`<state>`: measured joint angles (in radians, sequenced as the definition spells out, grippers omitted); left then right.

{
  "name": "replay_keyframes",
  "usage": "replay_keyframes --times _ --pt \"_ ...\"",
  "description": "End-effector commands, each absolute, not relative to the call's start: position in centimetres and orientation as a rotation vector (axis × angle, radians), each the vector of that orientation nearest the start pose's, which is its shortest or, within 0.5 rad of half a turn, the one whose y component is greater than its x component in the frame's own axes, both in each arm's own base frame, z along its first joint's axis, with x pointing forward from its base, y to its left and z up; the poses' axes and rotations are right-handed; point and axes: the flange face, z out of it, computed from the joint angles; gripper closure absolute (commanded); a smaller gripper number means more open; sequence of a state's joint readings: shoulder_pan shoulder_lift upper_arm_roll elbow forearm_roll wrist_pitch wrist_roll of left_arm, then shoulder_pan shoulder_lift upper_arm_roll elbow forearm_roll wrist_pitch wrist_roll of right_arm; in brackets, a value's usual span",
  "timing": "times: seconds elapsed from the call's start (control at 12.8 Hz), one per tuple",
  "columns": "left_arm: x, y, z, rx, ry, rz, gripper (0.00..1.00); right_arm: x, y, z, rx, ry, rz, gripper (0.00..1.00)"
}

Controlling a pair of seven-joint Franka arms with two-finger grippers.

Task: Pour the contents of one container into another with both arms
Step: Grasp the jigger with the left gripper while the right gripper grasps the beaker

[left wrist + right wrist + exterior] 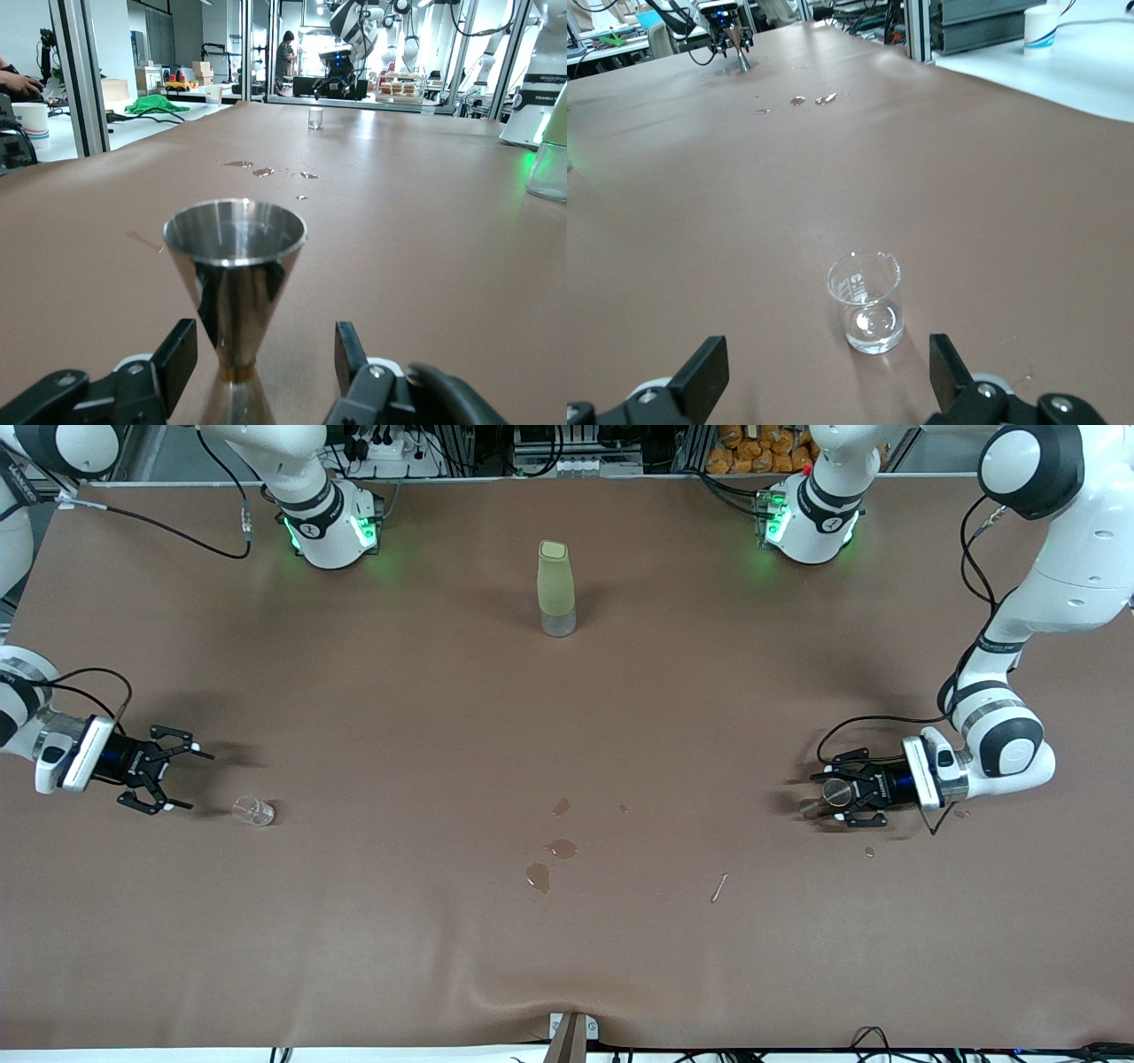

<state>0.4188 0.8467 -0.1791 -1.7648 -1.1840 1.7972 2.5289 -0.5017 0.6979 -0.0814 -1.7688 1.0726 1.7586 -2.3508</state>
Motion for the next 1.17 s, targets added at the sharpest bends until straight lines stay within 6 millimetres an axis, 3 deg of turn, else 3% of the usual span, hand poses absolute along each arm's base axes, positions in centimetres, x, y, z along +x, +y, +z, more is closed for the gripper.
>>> replay_keyframes --times 0.0,0.16,0.47,0.94,1.09 --pt "59.9 5.9 9.6 1.479 -1.294 1.137 0.36 54.7 -26.7 14.0 -1.851 -1.225 -1.092 0.0" --pt "59.7 5.4 8.9 1.48 -1.275 1.13 0.42 54.5 -26.4 12.2 -1.831 -1.211 -1.153 0.0" --pt "60.1 6.4 9.0 1.492 -1.278 1.133 0.42 54.4 -25.3 9.4 -1.797 -1.119 -1.227 0.0" --pt "60.5 7.4 9.0 1.498 -1.299 1.147 0.5 55.2 -24.8 7.7 -1.782 -1.1 -1.248 0.0" --pt "60.5 7.4 8.9 1.496 -1.297 1.148 0.59 56.0 -23.7 7.1 -1.763 -1.092 -1.287 0.0"
